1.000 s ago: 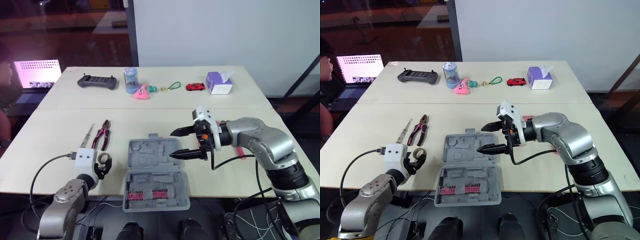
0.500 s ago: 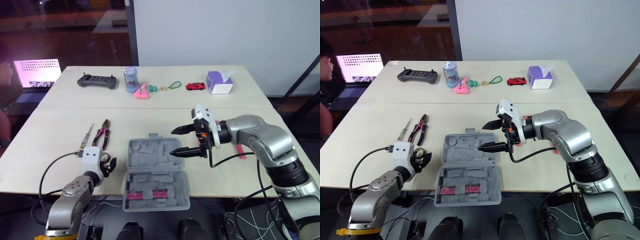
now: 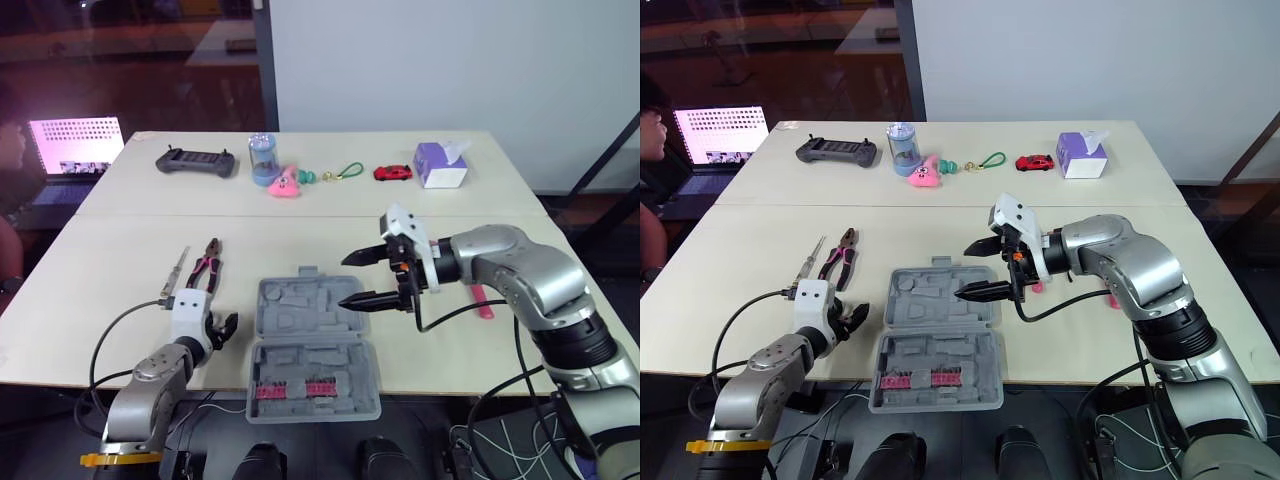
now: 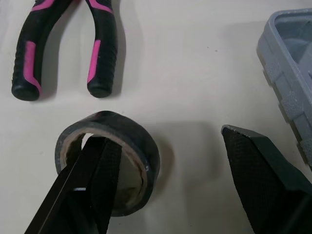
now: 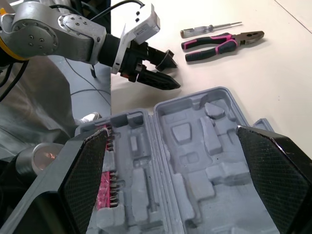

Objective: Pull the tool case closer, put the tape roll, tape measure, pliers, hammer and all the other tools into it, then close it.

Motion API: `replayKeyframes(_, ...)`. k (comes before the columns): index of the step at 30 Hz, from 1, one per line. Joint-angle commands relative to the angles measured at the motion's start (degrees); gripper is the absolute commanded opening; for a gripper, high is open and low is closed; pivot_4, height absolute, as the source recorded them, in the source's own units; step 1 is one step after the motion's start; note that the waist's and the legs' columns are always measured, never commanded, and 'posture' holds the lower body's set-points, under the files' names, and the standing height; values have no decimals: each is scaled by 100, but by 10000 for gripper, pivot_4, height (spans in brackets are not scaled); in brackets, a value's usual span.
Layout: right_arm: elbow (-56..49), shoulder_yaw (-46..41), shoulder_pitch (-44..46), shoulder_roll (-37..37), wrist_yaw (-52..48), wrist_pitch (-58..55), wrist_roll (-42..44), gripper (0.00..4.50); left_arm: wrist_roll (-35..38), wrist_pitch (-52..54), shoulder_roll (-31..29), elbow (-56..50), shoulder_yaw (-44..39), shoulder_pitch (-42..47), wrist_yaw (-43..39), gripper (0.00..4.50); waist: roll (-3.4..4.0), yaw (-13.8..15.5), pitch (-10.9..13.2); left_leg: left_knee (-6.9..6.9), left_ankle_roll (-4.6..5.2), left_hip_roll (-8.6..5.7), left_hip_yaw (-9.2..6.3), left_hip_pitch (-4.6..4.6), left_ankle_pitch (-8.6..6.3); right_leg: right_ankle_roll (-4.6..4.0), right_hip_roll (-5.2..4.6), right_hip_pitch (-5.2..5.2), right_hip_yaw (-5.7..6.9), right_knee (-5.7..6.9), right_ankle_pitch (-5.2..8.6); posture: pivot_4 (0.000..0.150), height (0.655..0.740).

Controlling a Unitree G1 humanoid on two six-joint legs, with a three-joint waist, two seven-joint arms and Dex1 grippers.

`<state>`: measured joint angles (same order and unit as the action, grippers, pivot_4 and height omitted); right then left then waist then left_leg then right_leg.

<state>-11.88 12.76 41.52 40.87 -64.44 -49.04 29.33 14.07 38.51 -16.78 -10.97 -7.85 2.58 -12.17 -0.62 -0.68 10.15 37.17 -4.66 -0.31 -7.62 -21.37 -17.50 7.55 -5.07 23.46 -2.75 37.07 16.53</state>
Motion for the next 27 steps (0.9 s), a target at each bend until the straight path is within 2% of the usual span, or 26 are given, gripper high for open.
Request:
replayKeyframes(1,-7,-22,182,18,24,98,-105,45000,22,-133,-18,-29,-142,55,-11,16485,0,0,0,0,0,0,0,0,0,0,0,0,0,0,0,1500,7400)
replayKeyframes(4,14,-16,161,50,-16,118,-150,45000,22,-179,-44,-15,-183,88,-11,1029,1,5,0,0,-1,0,0,0,0,0,0,0,0,0,0,1500,7400)
replayKeyframes(5,18,-18,144,70,-33,128,-164,45000,24,-180,-61,-28,-196,100,-17,401,1,7,-1,0,-2,0,0,0,1,0,0,0,0,0,0,1500,7400)
replayKeyframes(13,28,-11,78,67,-59,184,-239,45000,104,-80,-217,-177,-268,170,-115,401,1,-2,-1,-1,-6,0,0,0,3,0,0,0,0,1,0,1500,7400)
replayKeyframes(19,-32,-15,-9,119,-48,167,-246,45000,287,202,-579,-494,-249,492,-479,401,0,11,0,0,-10,0,-3,-4,6,0,-1,0,4,1,0,1500,7400)
replayKeyframes(23,-214,-65,-112,118,37,32,-153,45000,526,433,-1002,-460,-95,844,-1116,401,0,-10,0,-1,-12,0,-3,-3,7,0,-1,0,5,1,0,1500,7400)
replayKeyframes(27,-533,-203,-307,11,313,-172,-18,45000,745,681,-1807,64,614,1758,-2580,401,0,-18,1,-2,-14,0,-6,-5,8,0,1,2,8,3,0,1500,7400)
